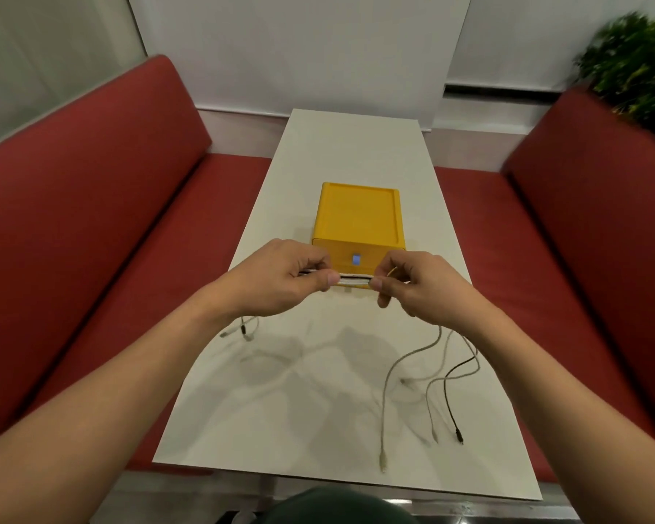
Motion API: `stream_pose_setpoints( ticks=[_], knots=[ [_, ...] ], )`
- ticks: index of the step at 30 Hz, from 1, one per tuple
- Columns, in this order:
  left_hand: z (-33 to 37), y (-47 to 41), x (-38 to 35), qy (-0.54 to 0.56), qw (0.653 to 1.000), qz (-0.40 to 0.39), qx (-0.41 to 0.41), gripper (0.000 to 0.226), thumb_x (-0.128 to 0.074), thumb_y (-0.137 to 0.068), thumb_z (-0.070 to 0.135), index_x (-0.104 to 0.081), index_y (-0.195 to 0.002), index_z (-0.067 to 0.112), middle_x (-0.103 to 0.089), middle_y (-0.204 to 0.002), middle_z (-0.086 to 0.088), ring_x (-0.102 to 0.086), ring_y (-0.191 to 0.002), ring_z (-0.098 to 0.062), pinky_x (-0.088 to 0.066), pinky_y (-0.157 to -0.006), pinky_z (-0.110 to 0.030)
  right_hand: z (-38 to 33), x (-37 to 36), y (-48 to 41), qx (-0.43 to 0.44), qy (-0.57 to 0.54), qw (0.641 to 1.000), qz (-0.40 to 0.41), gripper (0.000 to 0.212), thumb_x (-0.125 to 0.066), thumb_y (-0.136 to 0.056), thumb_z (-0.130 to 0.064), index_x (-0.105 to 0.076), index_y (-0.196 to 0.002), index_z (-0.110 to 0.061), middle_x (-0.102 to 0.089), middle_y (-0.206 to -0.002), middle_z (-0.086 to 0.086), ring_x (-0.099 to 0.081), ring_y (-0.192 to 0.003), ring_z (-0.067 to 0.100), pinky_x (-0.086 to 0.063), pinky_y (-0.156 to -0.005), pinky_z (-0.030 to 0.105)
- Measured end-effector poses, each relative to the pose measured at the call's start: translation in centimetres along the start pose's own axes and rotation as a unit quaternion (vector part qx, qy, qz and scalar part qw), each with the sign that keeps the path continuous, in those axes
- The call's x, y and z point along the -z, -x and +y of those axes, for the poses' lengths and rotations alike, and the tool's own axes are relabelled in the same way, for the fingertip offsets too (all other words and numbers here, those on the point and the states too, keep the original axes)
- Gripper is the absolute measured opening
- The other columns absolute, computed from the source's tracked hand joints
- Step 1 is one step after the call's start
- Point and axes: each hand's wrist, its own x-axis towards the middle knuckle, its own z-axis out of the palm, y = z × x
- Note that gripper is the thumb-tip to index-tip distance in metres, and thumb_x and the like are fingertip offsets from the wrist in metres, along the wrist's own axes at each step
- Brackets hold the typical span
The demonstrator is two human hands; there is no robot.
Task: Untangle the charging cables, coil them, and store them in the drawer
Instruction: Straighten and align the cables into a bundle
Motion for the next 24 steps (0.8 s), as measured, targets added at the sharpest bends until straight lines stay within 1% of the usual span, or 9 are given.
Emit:
stream_pose_setpoints(
  ticks=[3,7,9,12,14,16,19,21,24],
  knots=[
    [-0.2,0.3,0.1,0.000,0.999,0.049,0.003,0.023,-0.063,-0.102,0.027,-0.065,-0.079,0.025,-0.058,-0.059,0.030,-0.053,-0.056,0.007,-0.036,-0.055,-0.012,-0.7,0.0,0.3,0.017,0.081,0.996,0.031,0.017,-0.060,-0.102,-0.039,-0.066,-0.092,-0.027,-0.064,-0.068,-0.006,-0.054,-0.060,0.009,-0.037,-0.056,0.030],
    [-1.0,0.4,-0.3,-0.059,0.995,0.068,0.032,0.021,-0.061,-0.103,0.033,-0.065,-0.084,0.024,-0.054,-0.058,0.040,-0.051,-0.055,0.011,-0.028,-0.052,-0.023,-2.9,0.2,1.9,0.093,0.069,0.993,-0.007,0.020,-0.060,-0.102,-0.036,-0.069,-0.089,-0.025,-0.059,-0.066,-0.005,-0.051,-0.061,0.012,-0.039,-0.059,0.033],
    [-1.0,0.3,-0.6,-0.061,0.995,0.078,0.025,0.022,-0.061,-0.102,0.036,-0.064,-0.083,0.025,-0.055,-0.057,0.034,-0.052,-0.055,0.007,-0.029,-0.052,-0.028,-3.5,0.5,2.2,0.109,0.020,0.994,-0.007,0.019,-0.062,-0.102,-0.031,-0.069,-0.087,-0.021,-0.056,-0.065,-0.006,-0.048,-0.060,0.011,-0.035,-0.056,0.027],
    [-1.2,-0.3,-0.4,-0.101,0.989,0.104,0.022,0.026,-0.060,-0.101,0.043,-0.067,-0.084,0.025,-0.053,-0.053,0.015,-0.049,-0.053,-0.006,-0.039,-0.055,-0.036,-2.9,0.9,2.1,0.096,-0.011,0.995,-0.013,0.015,-0.061,-0.102,-0.026,-0.069,-0.091,-0.020,-0.054,-0.065,-0.008,-0.046,-0.060,0.007,-0.035,-0.055,0.021],
    [-1.3,-0.3,-0.2,-0.117,0.986,0.109,0.037,0.026,-0.060,-0.101,0.043,-0.068,-0.083,0.025,-0.053,-0.054,0.014,-0.048,-0.052,-0.007,-0.039,-0.056,-0.035,-1.7,0.4,1.9,0.078,0.009,0.997,-0.013,0.015,-0.057,-0.104,-0.025,-0.069,-0.095,-0.022,-0.054,-0.064,-0.008,-0.048,-0.059,0.006,-0.035,-0.055,0.022],
    [-0.8,-0.1,-0.2,-0.060,0.993,0.099,0.033,0.026,-0.062,-0.101,0.038,-0.068,-0.080,0.024,-0.056,-0.057,0.021,-0.049,-0.053,-0.005,-0.035,-0.056,-0.031,-0.3,-0.2,1.3,0.048,0.035,0.998,0.028,0.017,-0.056,-0.104,-0.027,-0.069,-0.095,-0.023,-0.057,-0.062,-0.009,-0.052,-0.059,0.005,-0.037,-0.056,0.025],
    [1.3,0.0,-0.8,-0.005,0.997,0.071,-0.007,0.025,-0.066,-0.100,0.029,-0.067,-0.076,0.020,-0.054,-0.055,0.022,-0.049,-0.052,-0.001,-0.031,-0.052,-0.017,0.9,-1.0,0.2,0.011,0.045,0.996,0.072,0.019,-0.056,-0.104,-0.029,-0.069,-0.092,-0.023,-0.055,-0.059,-0.008,-0.051,-0.056,0.006,-0.034,-0.054,0.030],
    [1.7,-0.3,-1.3,0.020,0.997,0.077,-0.006,0.025,-0.067,-0.099,0.028,-0.068,-0.076,0.017,-0.053,-0.053,0.020,-0.047,-0.050,-0.002,-0.032,-0.051,-0.017,1.1,-1.3,-0.3,0.010,0.063,0.994,0.084,0.020,-0.053,-0.104,-0.030,-0.067,-0.091,-0.023,-0.053,-0.059,-0.006,-0.049,-0.056,0.011,-0.036,-0.054,0.036],
    [0.6,-0.3,-1.2,0.038,0.995,0.089,0.034,0.027,-0.070,-0.096,0.034,-0.068,-0.072,0.024,-0.051,-0.051,0.016,-0.044,-0.049,-0.005,-0.031,-0.051,-0.021,1.0,-1.1,0.2,0.015,0.098,0.992,0.083,0.020,-0.050,-0.104,-0.033,-0.061,-0.090,-0.026,-0.055,-0.062,-0.007,-0.053,-0.063,0.019,-0.041,-0.057,0.039]
  ],
)
